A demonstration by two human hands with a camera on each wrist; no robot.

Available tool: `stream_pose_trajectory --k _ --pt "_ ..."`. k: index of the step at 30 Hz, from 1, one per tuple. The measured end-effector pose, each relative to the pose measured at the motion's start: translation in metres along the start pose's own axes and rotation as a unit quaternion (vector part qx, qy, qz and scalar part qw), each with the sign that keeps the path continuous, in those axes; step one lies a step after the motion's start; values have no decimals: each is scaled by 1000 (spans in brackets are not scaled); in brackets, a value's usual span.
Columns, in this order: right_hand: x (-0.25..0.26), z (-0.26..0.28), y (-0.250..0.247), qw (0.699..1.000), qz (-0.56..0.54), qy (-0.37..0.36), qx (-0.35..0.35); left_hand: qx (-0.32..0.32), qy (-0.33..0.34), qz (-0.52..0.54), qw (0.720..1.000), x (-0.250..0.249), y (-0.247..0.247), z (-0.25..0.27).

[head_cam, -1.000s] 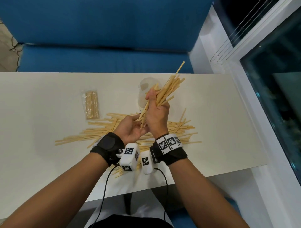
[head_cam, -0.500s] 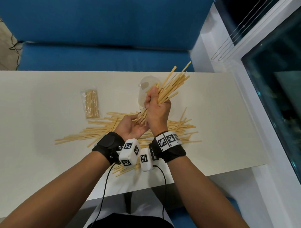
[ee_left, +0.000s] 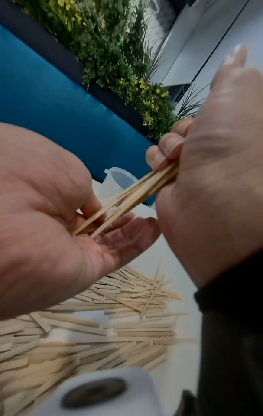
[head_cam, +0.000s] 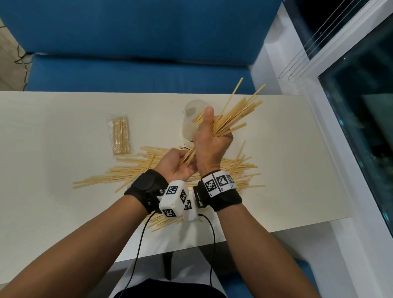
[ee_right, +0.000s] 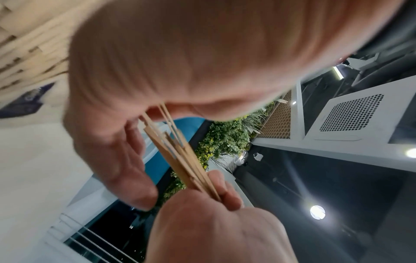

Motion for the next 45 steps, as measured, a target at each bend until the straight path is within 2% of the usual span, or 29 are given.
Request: stream_pose_trajectory --k 3,8,13,17,21,28,34,40,45 --pt "-14 -1 1 999 19 32 6 0 7 3 1000 0 1 -3" --pt "-15 1 3 999 1 7 39 7 13 1 1000 -5 3 -6" --pt "-33 -2 5 997 -6 57 50 -7 13 -19 1000 -3 -3 -10" --pt "-32 1 4 998 3 37 47 -10 9 -33 999 -3 -8 -15" --pt "-17 5 0 999 22 -22 40 -15 0 -54 998 -3 -13 -16" --pt "-20 3 -5 999 42 -11 13 -17 -13 -43 999 2 -11 -14" --pt "-20 2 -1 998 54 -25 37 -33 -23 -30 999 3 -11 -13" --pt "-14 1 1 998 45 -35 38 -28 -1 -42 999 -5 -1 -1" --pt "-20 0 4 997 47 -1 68 -33 14 -34 999 -8 -2 -1"
Point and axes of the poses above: each hand's wrist, its own z-axis away from the middle knuckle, its own y-axis out of the palm, x = y × z, the point moved 9 cm from there along -z, towards the middle knuckle, and after that the axes turned 12 degrees about y, right-handed, at the moved point
